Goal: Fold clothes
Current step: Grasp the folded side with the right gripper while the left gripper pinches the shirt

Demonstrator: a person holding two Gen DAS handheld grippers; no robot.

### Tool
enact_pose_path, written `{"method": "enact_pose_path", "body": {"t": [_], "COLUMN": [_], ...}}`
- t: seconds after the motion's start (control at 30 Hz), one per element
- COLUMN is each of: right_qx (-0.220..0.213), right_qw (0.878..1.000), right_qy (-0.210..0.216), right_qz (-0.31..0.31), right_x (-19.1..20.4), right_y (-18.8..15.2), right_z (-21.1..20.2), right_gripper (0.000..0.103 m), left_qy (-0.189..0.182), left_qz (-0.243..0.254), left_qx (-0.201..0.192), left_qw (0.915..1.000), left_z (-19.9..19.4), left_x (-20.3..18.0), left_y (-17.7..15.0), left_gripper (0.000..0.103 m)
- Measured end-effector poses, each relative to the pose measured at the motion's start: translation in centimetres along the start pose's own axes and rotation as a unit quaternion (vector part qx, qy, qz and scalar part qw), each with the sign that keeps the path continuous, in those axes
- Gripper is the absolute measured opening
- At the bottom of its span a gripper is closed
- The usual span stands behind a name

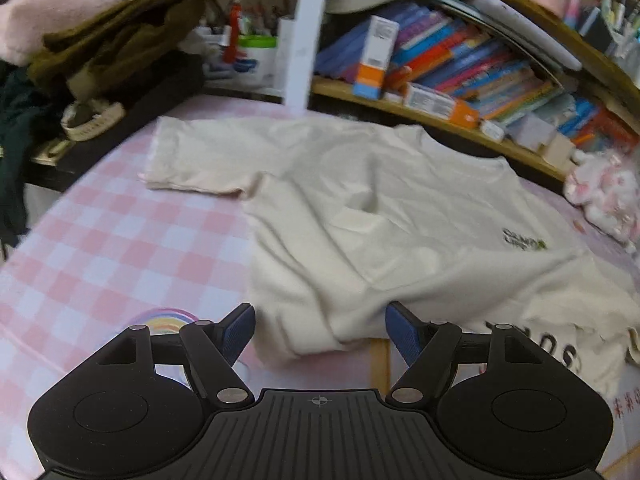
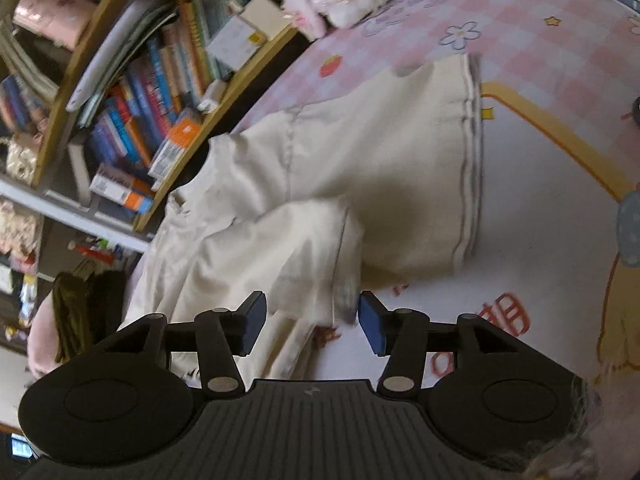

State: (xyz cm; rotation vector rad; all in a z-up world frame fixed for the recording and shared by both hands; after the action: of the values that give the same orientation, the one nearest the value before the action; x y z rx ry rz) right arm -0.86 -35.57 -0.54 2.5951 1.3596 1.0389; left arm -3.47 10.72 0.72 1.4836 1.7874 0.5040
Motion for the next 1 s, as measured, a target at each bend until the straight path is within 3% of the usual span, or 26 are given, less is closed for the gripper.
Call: {"method": "enact_pose_path", "body": {"t": [0.1,0.17,0.2,0.23,0.27,0.3,0.37,0.47,0.63,0.73,0.83,1.0], "right_qx": [0.003,0.011,0.015,0.017,0.017,0.015,-0.001,-0.024,-0.032,-0.027,-0.019,-0.01], "right_qw": [1.0,1.0,0.999,0.999,0.999,0.999,0.998,0.997,0.998,0.998,0.999,0.998], "right_qy": [0.007,0.019,0.025,0.03,0.036,0.043,0.054,0.056,0.032,0.031,0.031,0.029], "right_qz": [0.018,0.023,0.02,0.017,0.014,0.014,0.032,0.051,0.047,0.042,0.04,0.047], "right_x": [-0.3,-0.3,-0.2,-0.1,0.2,0.4,0.5,0.7,1.5,1.5,1.1,0.3], "right_y": [0.4,0.5,0.5,0.6,0.7,0.9,1.4,2.4,3.4,3.4,3.3,3.4], "right_z": [0.2,0.2,0.2,0.2,0.2,0.0,-0.5,-1.1,-0.3,0.2,0.6,1.4], "right_gripper": [0.04,0.024,0.02,0.016,0.013,0.013,0.012,0.012,0.012,0.012,0.013,0.015], "left_qy": [0.011,0.001,-0.019,-0.044,-0.069,-0.094,-0.137,-0.151,-0.066,-0.06,-0.083,-0.098], "left_qz": [0.007,0.005,0.001,-0.003,-0.02,-0.044,-0.085,-0.079,-0.046,-0.012,0.004,0.038], "left_qx": [0.012,0.026,0.036,0.047,0.049,0.046,0.005,-0.042,-0.019,-0.036,-0.023,0.051], "left_qw": [0.9998,0.9996,0.9992,0.9979,0.9962,0.9935,0.9869,0.9844,0.9966,0.9975,0.9963,0.9931], "left_z": [-0.4,-0.1,0.4,0.9,1.3,1.8,2.5,4.4,7.3,4.8,3.0,3.6], "left_x": [0.5,1.0,1.2,1.4,1.7,2.1,2.6,2.2,2.7,3.1,3.3,1.4], "left_y": [-0.5,-0.9,-0.8,-0.5,0.2,1.2,4.3,9.0,13.1,12.1,9.6,4.7], "left_gripper": [0.074,0.071,0.06,0.021,0.009,0.009,0.009,0.009,0.019,0.046,0.049,0.053]}}
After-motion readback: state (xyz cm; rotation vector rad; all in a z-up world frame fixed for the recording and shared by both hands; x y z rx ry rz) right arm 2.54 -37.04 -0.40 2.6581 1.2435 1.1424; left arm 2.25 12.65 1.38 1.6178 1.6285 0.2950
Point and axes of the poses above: each gripper's, at about its wrist camera, not at the fingertips, and z roughly the way its jaws point, x to its left, y to its top, the point moved 1 cm from there along z, roughly the way its jaws point, and after that the axes turned 11 degrees about -y, right-handed, at the moved point
